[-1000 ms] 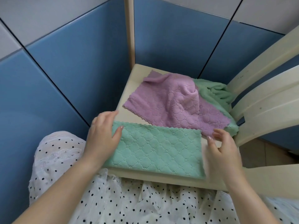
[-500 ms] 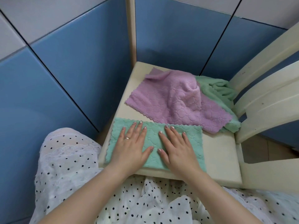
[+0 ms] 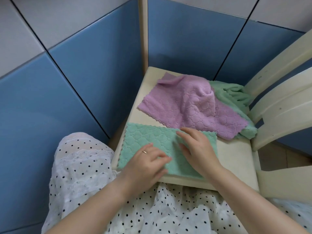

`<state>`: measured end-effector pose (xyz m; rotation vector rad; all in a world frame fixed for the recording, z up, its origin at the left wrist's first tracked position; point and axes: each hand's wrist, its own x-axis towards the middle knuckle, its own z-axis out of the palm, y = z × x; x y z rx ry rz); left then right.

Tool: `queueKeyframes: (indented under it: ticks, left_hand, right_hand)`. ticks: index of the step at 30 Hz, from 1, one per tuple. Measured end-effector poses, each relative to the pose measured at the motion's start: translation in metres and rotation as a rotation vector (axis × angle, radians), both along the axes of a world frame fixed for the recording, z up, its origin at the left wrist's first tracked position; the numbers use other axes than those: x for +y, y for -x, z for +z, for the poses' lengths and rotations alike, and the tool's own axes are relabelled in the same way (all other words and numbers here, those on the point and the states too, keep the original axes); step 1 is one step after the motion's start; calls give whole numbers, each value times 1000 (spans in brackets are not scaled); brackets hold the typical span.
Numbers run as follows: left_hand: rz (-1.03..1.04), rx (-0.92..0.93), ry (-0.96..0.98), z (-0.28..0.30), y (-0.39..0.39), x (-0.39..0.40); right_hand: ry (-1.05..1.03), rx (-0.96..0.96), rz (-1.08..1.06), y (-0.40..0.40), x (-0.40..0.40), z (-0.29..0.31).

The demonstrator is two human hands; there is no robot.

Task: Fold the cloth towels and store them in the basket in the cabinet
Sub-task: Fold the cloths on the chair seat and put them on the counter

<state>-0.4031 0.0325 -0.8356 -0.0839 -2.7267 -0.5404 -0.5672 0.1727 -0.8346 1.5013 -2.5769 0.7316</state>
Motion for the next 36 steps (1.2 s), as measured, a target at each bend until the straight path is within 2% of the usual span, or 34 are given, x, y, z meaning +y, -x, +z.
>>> queueKeyframes:
  ticks: [3, 7, 12, 15, 18, 20, 24, 30, 31, 34, 36]
  left_hand:
    - [-62, -51, 62, -8, -3, 9]
    - [-17, -40, 66, -10, -4, 9]
    - [-79, -16, 99, -6, -8, -1]
    - [-110, -54, 176, 1, -16, -14]
    - [-89, -62, 209, 5, -24, -34]
    - [-64, -50, 225, 7, -25, -50]
    - [-27, -37, 268, 14, -10, -81]
    - [-94, -93, 315, 14, 19, -113]
    - [-106, -106, 307, 15, 20, -115]
    - [-151, -112, 292, 16, 14, -111]
    - [-190, -174, 312, 14, 3, -105]
  right_hand:
    - [-96, -99, 98, 1, -40, 10]
    - [-350, -155, 58, 9, -73, 18]
    - [-519, -210, 75, 16, -86, 30]
    - [-446, -260, 136, 15, -79, 34]
    - [-300, -323, 97, 17, -66, 35]
    - [-195, -395, 13, 18, -57, 33]
    - [-34, -671, -215, 17, -47, 25]
    - [-47, -785, -341, 14, -37, 20]
    - [-72, -751, -340, 15, -34, 20]
    - [-116, -438, -258, 16, -20, 18]
    - [-58, -207, -73, 14, -7, 16]
